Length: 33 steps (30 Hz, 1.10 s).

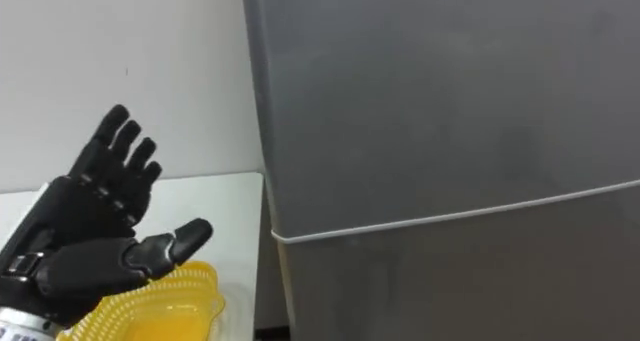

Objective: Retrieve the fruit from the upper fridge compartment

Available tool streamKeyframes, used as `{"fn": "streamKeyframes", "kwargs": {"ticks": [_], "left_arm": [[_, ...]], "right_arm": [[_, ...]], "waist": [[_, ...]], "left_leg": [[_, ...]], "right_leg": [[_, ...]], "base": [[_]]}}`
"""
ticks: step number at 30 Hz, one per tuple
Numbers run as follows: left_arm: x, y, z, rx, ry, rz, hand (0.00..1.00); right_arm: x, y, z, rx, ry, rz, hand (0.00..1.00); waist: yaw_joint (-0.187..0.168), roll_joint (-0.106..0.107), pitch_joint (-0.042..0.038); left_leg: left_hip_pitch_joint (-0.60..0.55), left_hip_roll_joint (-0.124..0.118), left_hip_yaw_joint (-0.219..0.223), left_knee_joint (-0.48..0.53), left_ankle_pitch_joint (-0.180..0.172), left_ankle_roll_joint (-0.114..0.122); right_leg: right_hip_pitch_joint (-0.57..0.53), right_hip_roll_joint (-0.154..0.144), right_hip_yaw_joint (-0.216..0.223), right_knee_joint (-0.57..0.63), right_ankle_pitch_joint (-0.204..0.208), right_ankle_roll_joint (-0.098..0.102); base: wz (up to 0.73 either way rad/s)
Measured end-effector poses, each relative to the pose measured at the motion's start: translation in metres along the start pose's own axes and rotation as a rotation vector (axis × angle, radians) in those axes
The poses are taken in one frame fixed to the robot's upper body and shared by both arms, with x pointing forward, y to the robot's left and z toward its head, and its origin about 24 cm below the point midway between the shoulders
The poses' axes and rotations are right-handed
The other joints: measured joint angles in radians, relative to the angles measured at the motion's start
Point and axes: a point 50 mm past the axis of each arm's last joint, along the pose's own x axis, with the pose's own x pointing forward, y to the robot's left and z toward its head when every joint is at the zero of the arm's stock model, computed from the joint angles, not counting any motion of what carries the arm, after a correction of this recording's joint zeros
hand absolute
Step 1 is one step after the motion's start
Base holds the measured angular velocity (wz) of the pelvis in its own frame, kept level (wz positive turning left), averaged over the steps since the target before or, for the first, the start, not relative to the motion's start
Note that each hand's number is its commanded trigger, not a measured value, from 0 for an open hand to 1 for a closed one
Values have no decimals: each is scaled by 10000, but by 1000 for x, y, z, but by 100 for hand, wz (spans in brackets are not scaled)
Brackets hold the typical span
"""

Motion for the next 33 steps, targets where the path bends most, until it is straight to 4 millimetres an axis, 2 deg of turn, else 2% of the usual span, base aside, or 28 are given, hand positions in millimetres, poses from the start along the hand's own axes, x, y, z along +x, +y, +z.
{"fn": "streamKeyframes", "kwargs": {"ticks": [3,7,13,23,25,26,27,28,33], "left_arm": [[0,-5,-3,410,326,-752,0],[1,-13,-7,930,674,-1772,0],[2,-18,-8,1039,840,-2599,0],[6,-25,-6,1068,739,-3340,0],[9,-27,-5,1100,682,-3444,54],[10,-28,-5,1105,649,-3495,90],[10,-28,-4,1111,628,-3515,90],[11,-28,-4,1124,602,-3537,100],[11,-21,0,1256,481,-3154,100]], "right_arm": [[0,-1,-1,20,66,20,0],[-1,-7,3,-7,72,-81,0],[-1,-8,1,18,161,-92,0],[-1,-8,1,42,159,-75,0],[-1,-8,1,44,154,-79,0],[-1,-8,1,44,151,-79,0],[-1,-8,1,42,151,-80,0],[-1,-8,1,41,154,-80,0],[-1,-9,2,34,132,-103,0]], "waist": [[-125,90,-33],[-301,119,32],[-310,134,68],[-312,119,77],[-311,124,73],[-310,132,67],[-308,129,67],[-307,148,55],[-282,158,48]], "left_leg": [[34,1,1,-1,0,0],[47,0,12,-1,0,0],[49,3,78,1,0,0],[5,1,122,-4,1,1],[-20,-1,122,-5,1,1],[-30,-1,122,-5,1,1],[-32,-2,122,-5,1,1],[-27,-1,122,-6,1,0],[16,0,120,-58,1,0]], "right_leg": [[5,3,5,9,0,0],[0,4,96,70,0,1],[-43,4,130,129,-8,12],[-100,2,160,114,-15,21],[-105,1,148,90,-15,20],[-104,2,142,72,-15,21],[-104,2,143,69,-15,20],[-101,3,145,69,-15,20],[-83,4,141,73,-14,19]], "base": [[0],[-1],[-1],[0],[0],[0],[0],[0],[1]]}}
